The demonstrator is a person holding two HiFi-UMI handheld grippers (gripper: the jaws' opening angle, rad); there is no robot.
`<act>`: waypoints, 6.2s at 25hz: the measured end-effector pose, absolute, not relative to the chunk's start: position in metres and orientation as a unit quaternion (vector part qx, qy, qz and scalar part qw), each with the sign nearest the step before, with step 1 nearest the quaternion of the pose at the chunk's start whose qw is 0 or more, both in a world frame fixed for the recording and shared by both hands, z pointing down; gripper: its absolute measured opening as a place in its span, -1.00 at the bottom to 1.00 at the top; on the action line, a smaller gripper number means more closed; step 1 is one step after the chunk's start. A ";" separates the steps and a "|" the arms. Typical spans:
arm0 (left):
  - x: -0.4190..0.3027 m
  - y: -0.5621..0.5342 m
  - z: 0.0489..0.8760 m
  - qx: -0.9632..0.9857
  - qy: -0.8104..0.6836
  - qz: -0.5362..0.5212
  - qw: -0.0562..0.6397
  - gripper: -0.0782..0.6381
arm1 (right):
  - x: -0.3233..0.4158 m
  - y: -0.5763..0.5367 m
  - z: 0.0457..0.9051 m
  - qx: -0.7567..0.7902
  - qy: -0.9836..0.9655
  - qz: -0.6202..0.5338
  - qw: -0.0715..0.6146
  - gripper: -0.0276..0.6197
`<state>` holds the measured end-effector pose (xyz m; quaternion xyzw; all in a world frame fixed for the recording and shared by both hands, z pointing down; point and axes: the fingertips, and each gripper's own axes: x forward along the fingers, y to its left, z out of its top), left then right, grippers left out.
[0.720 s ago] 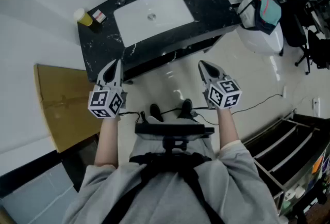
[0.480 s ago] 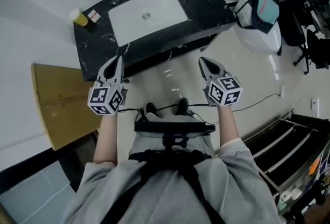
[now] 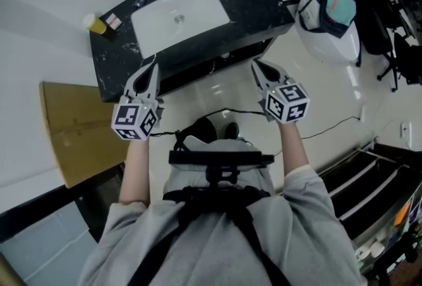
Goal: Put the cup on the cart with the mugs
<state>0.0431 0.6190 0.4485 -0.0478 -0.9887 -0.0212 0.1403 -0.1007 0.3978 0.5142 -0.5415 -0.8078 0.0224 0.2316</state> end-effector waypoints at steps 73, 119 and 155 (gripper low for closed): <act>-0.475 0.669 0.688 0.381 -0.689 0.376 0.488 0.62 | -0.454 0.558 0.622 -0.596 -0.741 -0.096 0.295 -0.91; -0.379 0.688 0.539 0.167 -0.968 -0.021 0.185 0.40 | -0.379 0.588 0.544 -0.576 -0.775 -0.090 0.244 -0.91; -0.296 0.311 0.460 0.428 -0.896 0.055 0.106 0.40 | -0.263 0.172 0.503 -0.254 -0.943 0.003 0.213 -0.91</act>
